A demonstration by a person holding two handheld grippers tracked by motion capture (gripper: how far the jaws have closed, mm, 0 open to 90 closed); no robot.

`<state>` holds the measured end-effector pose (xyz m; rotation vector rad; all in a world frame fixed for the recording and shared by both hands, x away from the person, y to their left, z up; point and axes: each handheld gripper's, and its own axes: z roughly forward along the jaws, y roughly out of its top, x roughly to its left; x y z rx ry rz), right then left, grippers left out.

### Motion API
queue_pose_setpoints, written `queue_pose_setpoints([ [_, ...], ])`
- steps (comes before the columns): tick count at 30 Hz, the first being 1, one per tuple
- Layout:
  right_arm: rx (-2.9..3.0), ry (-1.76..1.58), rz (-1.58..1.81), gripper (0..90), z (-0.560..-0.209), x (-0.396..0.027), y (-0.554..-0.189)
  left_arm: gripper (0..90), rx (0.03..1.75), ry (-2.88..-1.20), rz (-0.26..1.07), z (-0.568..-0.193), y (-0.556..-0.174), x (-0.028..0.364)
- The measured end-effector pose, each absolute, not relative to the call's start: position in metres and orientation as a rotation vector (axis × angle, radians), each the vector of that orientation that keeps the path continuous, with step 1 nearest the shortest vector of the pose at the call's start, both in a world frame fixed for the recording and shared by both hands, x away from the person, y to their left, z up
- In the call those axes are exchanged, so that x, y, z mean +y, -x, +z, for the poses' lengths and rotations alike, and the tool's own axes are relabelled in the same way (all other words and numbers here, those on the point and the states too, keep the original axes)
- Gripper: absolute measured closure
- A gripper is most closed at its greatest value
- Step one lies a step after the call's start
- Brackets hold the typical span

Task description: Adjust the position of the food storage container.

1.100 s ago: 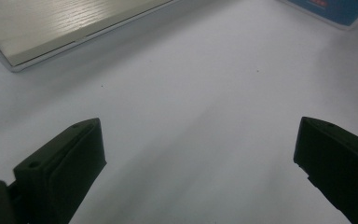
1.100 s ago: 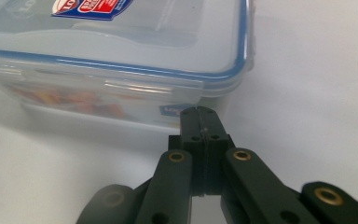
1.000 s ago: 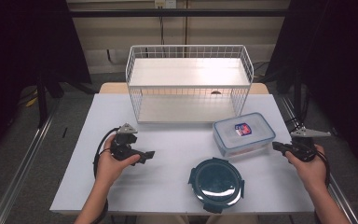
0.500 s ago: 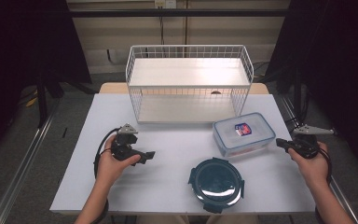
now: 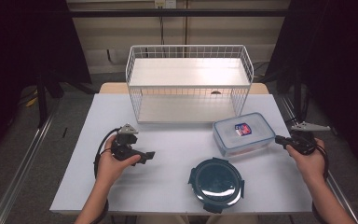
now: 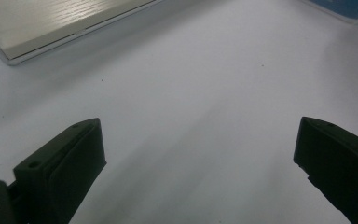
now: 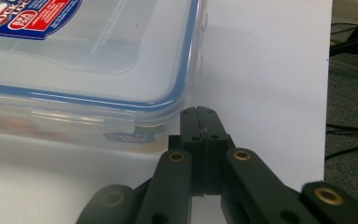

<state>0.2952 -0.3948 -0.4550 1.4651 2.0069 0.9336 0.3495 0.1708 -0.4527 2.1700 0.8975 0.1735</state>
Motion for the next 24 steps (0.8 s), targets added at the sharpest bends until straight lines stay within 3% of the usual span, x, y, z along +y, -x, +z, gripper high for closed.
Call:
queue_pose_setpoints([
  [24,2.100,-1.363,1.033,90.0,-0.454,-0.355,-0.297,1.6,0.888,-2.166,0.164,-0.451,-0.350,0.169],
])
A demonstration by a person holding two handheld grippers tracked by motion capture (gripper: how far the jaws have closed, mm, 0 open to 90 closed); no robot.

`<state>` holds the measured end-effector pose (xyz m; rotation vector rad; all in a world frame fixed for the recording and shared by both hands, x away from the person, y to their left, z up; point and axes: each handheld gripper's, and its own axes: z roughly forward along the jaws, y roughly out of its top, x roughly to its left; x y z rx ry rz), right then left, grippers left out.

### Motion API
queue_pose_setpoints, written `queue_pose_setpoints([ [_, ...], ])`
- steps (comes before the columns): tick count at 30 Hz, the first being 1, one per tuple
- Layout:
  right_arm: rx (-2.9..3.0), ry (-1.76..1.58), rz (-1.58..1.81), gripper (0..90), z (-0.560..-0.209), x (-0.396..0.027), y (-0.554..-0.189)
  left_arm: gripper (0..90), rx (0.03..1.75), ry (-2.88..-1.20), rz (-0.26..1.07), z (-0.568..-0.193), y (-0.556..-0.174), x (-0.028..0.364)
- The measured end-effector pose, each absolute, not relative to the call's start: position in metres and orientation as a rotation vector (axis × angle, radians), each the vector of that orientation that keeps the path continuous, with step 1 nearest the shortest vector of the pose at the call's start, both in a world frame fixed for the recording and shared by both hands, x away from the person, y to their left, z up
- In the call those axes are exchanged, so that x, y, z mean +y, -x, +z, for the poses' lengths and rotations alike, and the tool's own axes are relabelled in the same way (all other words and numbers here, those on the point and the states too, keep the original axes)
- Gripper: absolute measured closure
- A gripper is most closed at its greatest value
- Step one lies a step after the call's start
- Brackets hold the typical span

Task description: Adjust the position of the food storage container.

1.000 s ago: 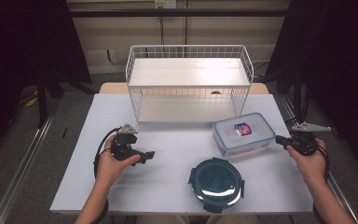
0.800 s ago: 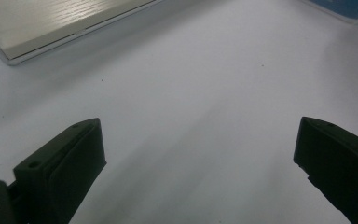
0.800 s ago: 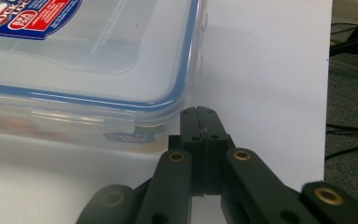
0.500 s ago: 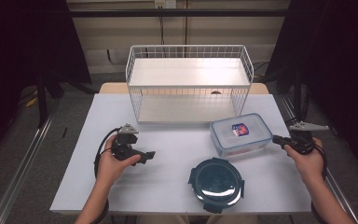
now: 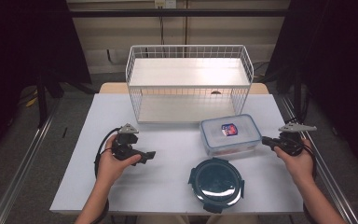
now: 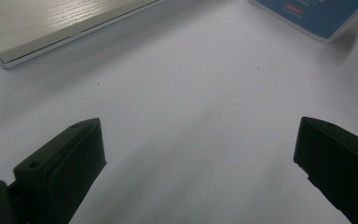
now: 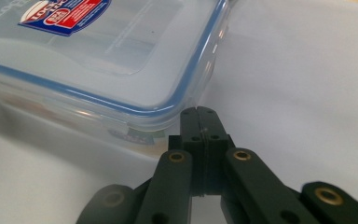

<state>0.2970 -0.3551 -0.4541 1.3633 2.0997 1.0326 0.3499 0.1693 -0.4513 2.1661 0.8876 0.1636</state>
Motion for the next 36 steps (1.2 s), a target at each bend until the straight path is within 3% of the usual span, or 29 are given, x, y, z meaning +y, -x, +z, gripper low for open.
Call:
queue_pose_setpoints([
  [36,2.227,-1.217,1.182,90.0,-0.461,-0.278,-0.298,1.6,0.907,-2.148,0.144,-0.449,-0.347,0.170],
])
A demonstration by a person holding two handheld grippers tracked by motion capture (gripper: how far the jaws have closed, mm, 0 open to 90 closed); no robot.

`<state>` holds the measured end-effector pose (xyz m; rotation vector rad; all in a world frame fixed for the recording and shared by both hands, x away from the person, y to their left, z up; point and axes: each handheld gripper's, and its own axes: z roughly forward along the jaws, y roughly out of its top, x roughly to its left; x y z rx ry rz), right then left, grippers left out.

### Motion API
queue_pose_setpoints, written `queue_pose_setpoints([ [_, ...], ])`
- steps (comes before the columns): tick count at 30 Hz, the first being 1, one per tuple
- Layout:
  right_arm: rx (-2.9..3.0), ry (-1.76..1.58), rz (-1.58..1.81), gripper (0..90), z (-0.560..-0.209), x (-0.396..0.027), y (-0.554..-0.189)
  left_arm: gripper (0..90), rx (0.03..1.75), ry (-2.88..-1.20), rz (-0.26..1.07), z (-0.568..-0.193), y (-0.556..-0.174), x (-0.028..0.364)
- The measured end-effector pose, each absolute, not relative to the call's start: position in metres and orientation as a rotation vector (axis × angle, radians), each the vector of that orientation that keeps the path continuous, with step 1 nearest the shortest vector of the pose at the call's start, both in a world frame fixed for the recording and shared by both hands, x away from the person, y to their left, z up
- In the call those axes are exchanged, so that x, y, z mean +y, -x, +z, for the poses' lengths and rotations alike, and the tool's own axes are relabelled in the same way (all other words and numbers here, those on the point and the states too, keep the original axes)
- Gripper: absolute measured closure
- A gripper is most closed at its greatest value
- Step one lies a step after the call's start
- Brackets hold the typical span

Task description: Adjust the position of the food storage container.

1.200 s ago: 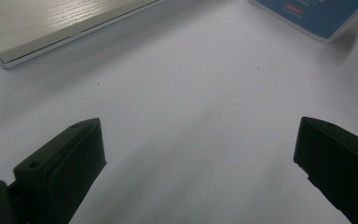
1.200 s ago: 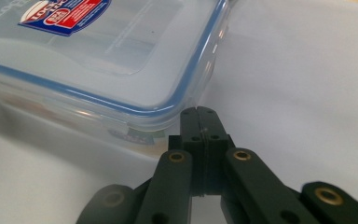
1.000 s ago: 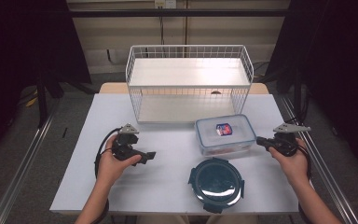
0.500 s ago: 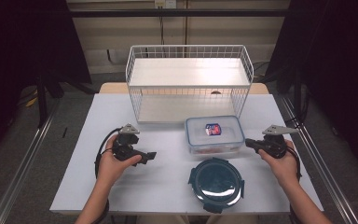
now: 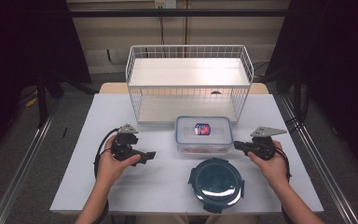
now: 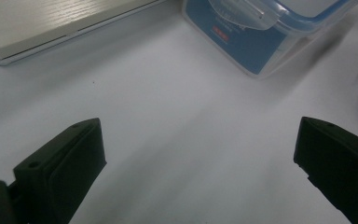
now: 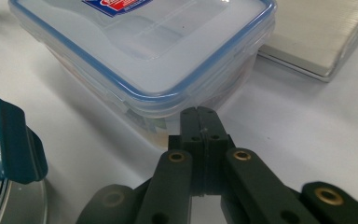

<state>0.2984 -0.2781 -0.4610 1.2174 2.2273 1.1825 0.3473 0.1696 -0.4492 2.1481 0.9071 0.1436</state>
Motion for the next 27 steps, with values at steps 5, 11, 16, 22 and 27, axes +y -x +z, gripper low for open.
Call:
queue_pose_setpoints([
  [5,2.239,-1.214,1.186,90.0,-0.463,-0.272,-0.302,1.6,0.913,-2.141,0.127,-0.449,-0.347,0.170],
  [11,2.264,-1.201,1.195,90.0,-0.467,-0.264,-0.307,1.6,0.927,-2.137,0.114,-0.451,-0.346,0.171],
  [16,2.288,-1.167,1.188,90.0,-0.467,-0.258,-0.313,1.6,0.939,-2.128,0.107,-0.451,-0.343,0.173],
  [22,2.293,-1.157,1.200,90.0,-0.469,-0.256,-0.320,1.6,0.957,-2.122,0.099,-0.453,-0.340,0.177],
  [27,2.293,-1.161,1.200,90.0,-0.469,-0.256,-0.321,1.6,0.961,-2.123,0.096,-0.451,-0.338,0.179],
])
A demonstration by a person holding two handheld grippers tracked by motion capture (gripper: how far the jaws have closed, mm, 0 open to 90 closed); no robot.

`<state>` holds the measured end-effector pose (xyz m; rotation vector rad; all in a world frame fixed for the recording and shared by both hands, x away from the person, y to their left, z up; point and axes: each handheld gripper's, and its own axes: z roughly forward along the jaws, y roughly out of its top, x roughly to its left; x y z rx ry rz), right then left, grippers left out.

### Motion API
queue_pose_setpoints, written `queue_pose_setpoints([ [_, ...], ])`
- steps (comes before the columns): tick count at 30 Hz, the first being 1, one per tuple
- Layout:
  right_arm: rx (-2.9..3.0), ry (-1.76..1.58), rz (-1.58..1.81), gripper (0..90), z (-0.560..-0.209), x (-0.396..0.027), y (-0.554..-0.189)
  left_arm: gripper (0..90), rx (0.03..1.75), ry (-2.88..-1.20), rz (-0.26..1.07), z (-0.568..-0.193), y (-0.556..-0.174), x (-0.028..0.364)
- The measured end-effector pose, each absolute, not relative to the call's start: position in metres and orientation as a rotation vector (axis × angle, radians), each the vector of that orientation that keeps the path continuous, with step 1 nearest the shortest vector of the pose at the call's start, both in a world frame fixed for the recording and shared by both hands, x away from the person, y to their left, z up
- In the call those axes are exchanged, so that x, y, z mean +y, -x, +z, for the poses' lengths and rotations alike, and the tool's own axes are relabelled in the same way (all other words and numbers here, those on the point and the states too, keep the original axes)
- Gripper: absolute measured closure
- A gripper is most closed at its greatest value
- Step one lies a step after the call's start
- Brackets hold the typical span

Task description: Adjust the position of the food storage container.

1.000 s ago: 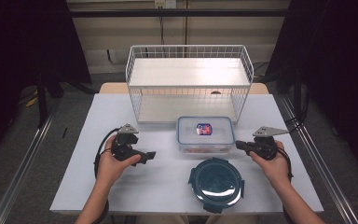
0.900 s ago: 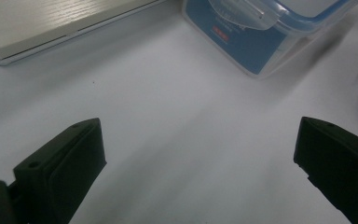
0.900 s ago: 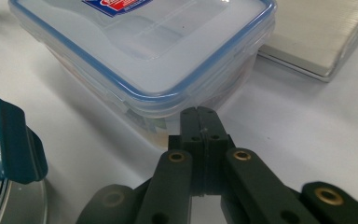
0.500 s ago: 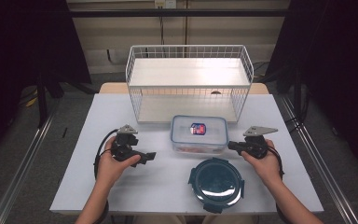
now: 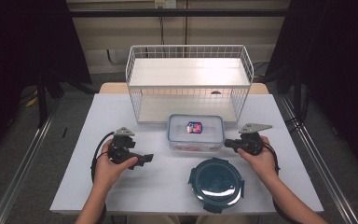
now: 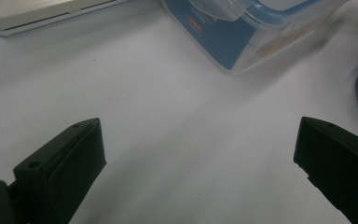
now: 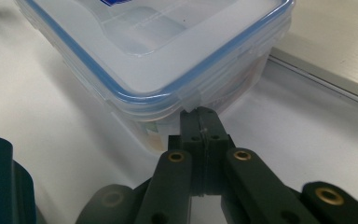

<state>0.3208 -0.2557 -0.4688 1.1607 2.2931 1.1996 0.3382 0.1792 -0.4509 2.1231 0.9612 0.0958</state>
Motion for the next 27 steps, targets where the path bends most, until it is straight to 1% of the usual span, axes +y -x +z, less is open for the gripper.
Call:
queue_pose_setpoints([
  [5,2.262,-1.198,1.193,82.2,-0.466,-0.260,-0.318,1.6,0.960,-2.110,0.107,-0.448,-0.338,0.178],
  [8,2.235,-1.231,1.192,74.6,-0.464,-0.265,-0.315,1.6,0.954,-2.107,0.103,-0.447,-0.339,0.175],
  [15,2.187,-1.320,1.202,53.1,-0.459,-0.279,-0.311,1.6,0.930,-2.112,0.100,-0.446,-0.344,0.166],
  [17,2.182,-1.344,1.206,45.9,-0.457,-0.280,-0.311,1.6,0.927,-2.110,0.096,-0.445,-0.345,0.163],
  [21,2.174,-1.367,1.212,34.6,-0.455,-0.280,-0.311,1.6,0.918,-2.119,0.095,-0.444,-0.346,0.159],
  [27,2.159,-1.389,1.218,25.7,-0.451,-0.280,-0.313,1.6,0.924,-2.109,0.094,-0.441,-0.349,0.153],
])
